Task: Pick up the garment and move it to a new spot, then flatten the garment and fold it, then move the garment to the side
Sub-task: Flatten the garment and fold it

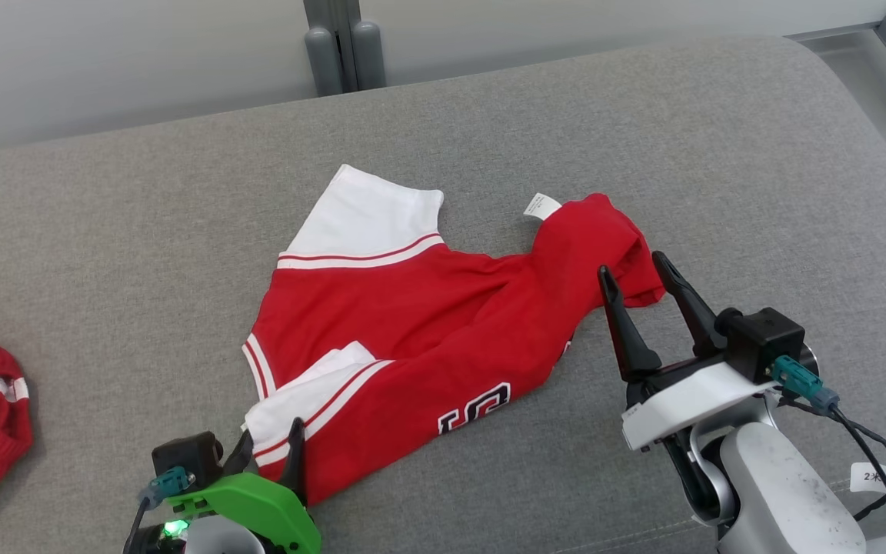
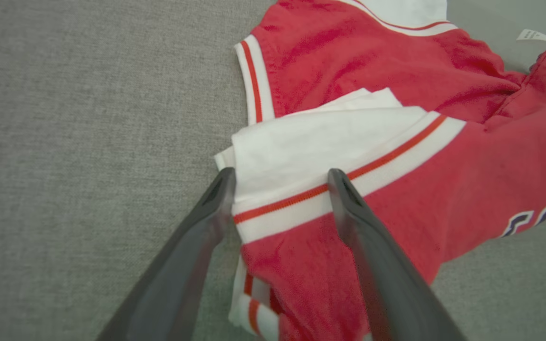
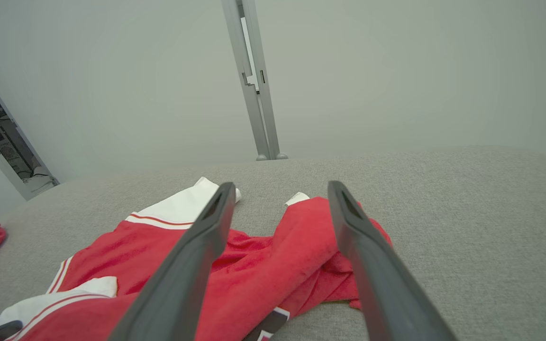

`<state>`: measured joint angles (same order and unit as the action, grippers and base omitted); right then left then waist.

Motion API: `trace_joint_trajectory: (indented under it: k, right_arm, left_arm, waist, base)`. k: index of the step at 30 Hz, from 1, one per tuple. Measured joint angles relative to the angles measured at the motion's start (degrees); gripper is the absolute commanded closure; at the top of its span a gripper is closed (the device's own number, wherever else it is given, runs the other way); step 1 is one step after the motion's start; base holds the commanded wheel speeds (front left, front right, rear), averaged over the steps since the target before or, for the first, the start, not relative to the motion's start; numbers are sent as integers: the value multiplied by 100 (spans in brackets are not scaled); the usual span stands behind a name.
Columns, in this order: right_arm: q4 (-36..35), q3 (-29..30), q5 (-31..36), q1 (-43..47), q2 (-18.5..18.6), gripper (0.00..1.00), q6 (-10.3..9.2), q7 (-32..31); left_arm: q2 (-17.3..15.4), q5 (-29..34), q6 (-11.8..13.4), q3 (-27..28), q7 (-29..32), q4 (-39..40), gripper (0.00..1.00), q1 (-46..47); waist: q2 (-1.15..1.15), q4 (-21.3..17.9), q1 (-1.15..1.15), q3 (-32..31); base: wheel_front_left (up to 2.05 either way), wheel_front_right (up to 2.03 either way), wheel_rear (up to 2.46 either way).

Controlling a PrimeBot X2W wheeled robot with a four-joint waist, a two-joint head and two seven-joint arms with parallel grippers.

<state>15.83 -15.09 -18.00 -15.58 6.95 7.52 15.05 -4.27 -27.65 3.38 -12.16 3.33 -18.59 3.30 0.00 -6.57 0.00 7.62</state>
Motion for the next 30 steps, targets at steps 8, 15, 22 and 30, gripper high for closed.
trace_joint_trajectory:
  k: [8, 15, 22, 30]
  right_arm:
    - [40, 11, -4, 12, 14, 0, 0, 0]
    - [48, 13, -4, 33, 14, 0, 0, 0]
    - [36, -4, -5, 109, 16, 0, 0, 0]
    - [11, 97, 2, 114, 90, 0, 0, 0]
  left_arm:
    - [-226, 358, -110, -100, -550, 167, 100, 316]
    - [-694, 1117, 62, -166, -1229, 700, 100, 941]
    - [-414, 612, -266, -521, -679, 760, 100, 368]
    - [-91, 154, -333, -951, 73, 194, 100, -330]
  waist:
    - [0, -31, 0, -41]
    - [0, -56, 0, -157]
    - [0, -108, 0, -143]
    - [0, 6, 0, -12]
  base:
    - [0, 0, 0]
    - [0, 0, 0]
    - [0, 0, 0]
    - [0, 0, 0]
